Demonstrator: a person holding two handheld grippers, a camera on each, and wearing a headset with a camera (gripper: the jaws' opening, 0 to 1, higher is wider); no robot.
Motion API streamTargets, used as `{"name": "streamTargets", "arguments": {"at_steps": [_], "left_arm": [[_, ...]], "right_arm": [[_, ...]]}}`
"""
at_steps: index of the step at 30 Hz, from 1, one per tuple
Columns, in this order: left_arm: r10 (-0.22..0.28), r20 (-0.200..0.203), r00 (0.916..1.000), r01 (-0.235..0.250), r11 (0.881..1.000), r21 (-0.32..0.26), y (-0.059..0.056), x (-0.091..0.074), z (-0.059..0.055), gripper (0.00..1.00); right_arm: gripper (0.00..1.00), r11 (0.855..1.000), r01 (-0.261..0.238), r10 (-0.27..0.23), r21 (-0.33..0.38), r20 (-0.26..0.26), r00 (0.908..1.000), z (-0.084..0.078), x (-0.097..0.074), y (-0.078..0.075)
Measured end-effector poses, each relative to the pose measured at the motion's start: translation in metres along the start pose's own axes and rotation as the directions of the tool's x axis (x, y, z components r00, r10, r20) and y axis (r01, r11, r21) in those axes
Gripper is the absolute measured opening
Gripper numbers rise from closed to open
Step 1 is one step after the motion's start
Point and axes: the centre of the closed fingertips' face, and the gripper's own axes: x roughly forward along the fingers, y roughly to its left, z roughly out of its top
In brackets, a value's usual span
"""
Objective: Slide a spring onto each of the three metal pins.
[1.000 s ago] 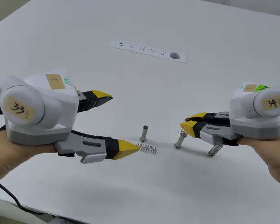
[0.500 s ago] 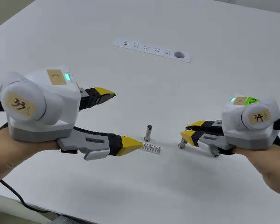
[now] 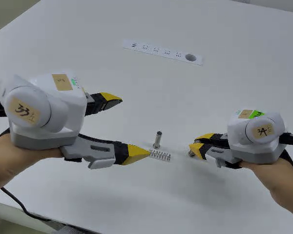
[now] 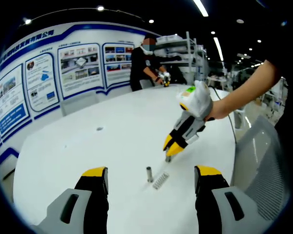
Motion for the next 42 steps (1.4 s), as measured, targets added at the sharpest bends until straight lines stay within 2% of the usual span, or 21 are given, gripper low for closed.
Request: {"name": "streamTargets", "arguments": {"at_steps": [6,9,14,20,24,27,30,32,36,42], "left_arm": [[-0.012,-0.003,0.9999,0.012,1.000,0.007,-0.004,0.003,0.001,0.74],[-0.015,-0.005,0.9999,0.015,1.000,0.009,-0.005,0.003,0.001,0.74],[-0.012,-0.009,0.9999,0.013,1.000,0.007,-0.004,0.001,-0.001,0.74],[-0.006,-0.019,0.9998,0.006,1.000,0.009,0.000,-0.004,-0.006,0.74],[-0.009,-0.032,0.9994,0.010,1.000,0.010,0.001,-0.007,-0.011,0.74],[-0.012,-0.039,0.9992,0.013,1.000,0.011,0.002,-0.008,-0.014,0.74],[-0.010,-0.038,0.9992,0.010,1.000,0.009,0.004,-0.009,-0.015,0.74],[-0.005,-0.035,0.9994,0.006,1.000,0.006,0.006,-0.010,-0.016,0.74],[-0.004,-0.041,0.9991,0.004,1.000,-0.003,0.007,-0.011,-0.023,0.74],[-0.004,-0.048,0.9989,0.003,1.000,-0.015,0.007,-0.012,-0.029,0.73]], "right_arm": [[0.13,1.000,-0.005,0.005,-0.005,-0.028,0.9996,-0.006,-0.001,0.001],[0.18,1.000,-0.014,0.014,-0.001,-0.023,0.9996,-0.006,-0.003,0.004],[0.19,1.000,-0.004,0.004,-0.011,-0.011,0.9999,-0.001,-0.013,0.003],[0.21,0.999,0.028,-0.027,-0.018,0.062,0.9977,0.026,-0.026,0.003],[0.21,0.995,-0.010,0.019,-0.100,0.092,0.9956,0.044,-0.024,0.022],[0.21,0.980,-0.074,0.085,-0.183,0.048,0.9952,0.042,-0.013,0.046],[0.21,0.970,-0.113,0.117,-0.215,0.007,0.9931,0.034,-0.003,0.062],[0.21,0.964,-0.122,0.119,-0.236,-0.027,0.9926,0.028,0.005,0.066],[0.21,0.967,-0.117,0.103,-0.228,-0.072,0.9921,0.021,0.019,0.066],[0.20,0.968,-0.156,0.129,-0.194,-0.145,0.9810,0.006,0.036,0.068]]}}
